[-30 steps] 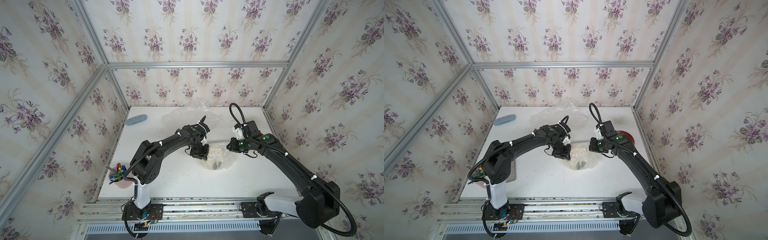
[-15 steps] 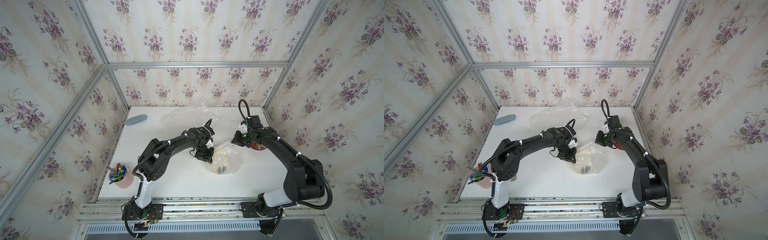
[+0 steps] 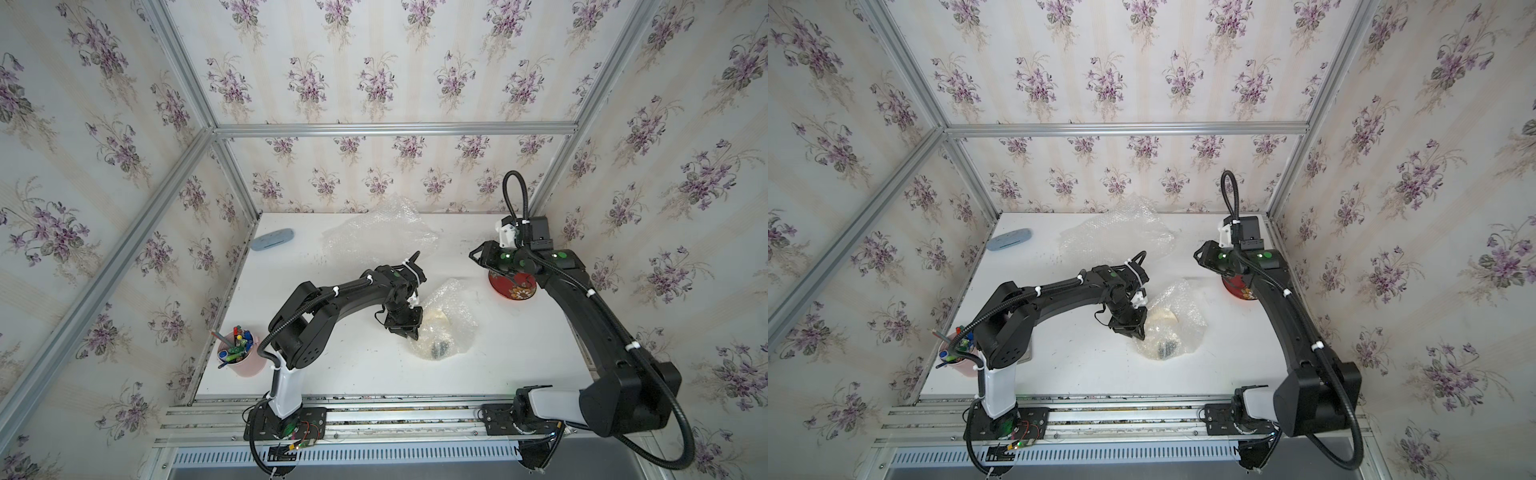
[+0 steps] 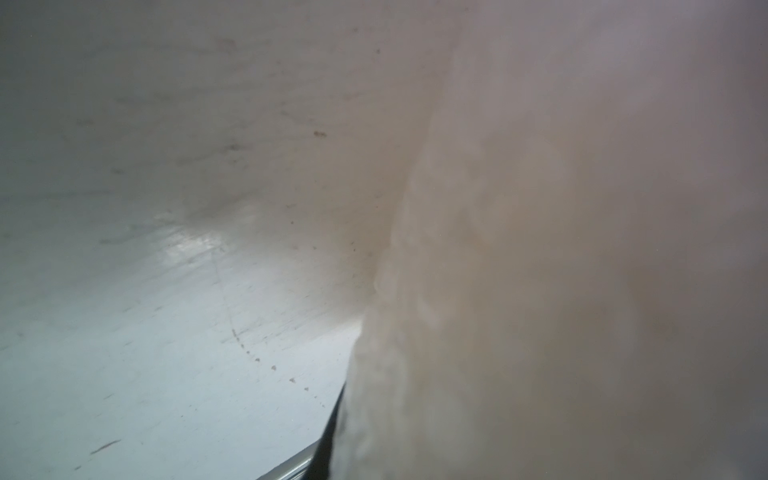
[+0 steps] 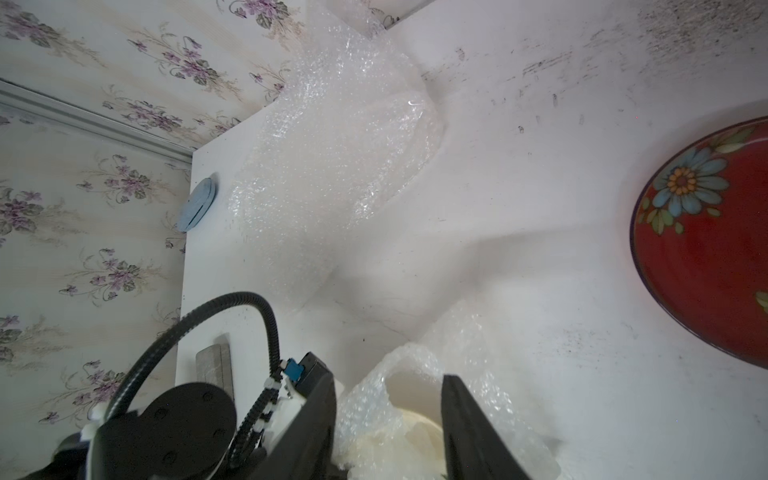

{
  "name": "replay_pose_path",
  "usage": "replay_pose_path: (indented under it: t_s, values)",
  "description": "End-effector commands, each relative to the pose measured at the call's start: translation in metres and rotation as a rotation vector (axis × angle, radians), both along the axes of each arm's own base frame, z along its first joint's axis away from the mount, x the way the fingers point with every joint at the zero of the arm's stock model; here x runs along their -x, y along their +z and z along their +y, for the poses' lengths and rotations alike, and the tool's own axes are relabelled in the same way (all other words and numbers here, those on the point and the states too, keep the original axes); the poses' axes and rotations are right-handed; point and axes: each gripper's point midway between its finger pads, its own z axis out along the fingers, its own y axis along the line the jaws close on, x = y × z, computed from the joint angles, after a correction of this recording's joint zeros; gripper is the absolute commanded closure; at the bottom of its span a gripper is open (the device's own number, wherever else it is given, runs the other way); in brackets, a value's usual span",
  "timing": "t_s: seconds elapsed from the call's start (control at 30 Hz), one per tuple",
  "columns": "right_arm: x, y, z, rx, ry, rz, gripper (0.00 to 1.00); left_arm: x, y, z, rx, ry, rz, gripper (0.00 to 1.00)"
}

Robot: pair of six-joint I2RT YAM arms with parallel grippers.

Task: Unpack dinner plates from bubble wrap
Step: Unwrap the bubble wrap at the center of the board.

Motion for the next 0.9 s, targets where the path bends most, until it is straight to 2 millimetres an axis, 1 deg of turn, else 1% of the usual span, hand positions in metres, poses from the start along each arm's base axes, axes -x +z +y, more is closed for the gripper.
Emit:
replay_pose_path:
  t_s: [0.0,0.1,0.13,0.17,0.23,0.3,0.43,0.53,0.63,0.67,0.87]
  values:
    - [0.046,-0.01,0.014,-0.032,0.068,0.093,0.56,-0.003,-0.001,0.006,-0.03,0.046,-0.021,0.83]
    - [0.085,-0.026,0.03,-0.115,0.139,0.161,0.59,0.001,-0.001,0.007,-0.018,0.052,-0.012,0.83]
    - [0.096,-0.031,0.035,-0.144,0.158,0.182,0.6,0.002,-0.001,0.008,-0.018,0.054,-0.01,0.82]
    - [0.107,-0.04,0.041,-0.17,0.183,0.206,0.62,0.003,-0.002,0.009,-0.018,0.057,-0.009,0.82]
    - [0.123,-0.06,0.056,-0.197,0.227,0.247,0.67,0.005,-0.003,0.011,-0.018,0.063,-0.006,0.82]
    - [0.129,-0.073,0.07,-0.212,0.26,0.262,0.7,0.006,-0.004,0.013,-0.022,0.072,-0.006,0.82]
    - [0.118,-0.09,0.083,-0.29,0.231,0.268,0.77,0.011,-0.008,0.015,-0.024,0.076,0.012,0.82]
    - [0.106,-0.108,0.089,-0.306,0.218,0.291,0.78,0.017,-0.008,0.016,-0.024,0.069,0.011,0.81]
    - [0.093,-0.121,0.091,-0.292,0.203,0.303,0.79,0.02,-0.007,0.019,-0.027,0.072,0.01,0.81]
    - [0.087,-0.123,0.091,-0.284,0.197,0.3,0.79,0.021,-0.007,0.02,-0.029,0.071,0.008,0.81]
    - [0.051,-0.144,0.075,-0.241,0.122,0.304,0.79,0.025,-0.007,0.024,-0.034,0.074,0.007,0.81]
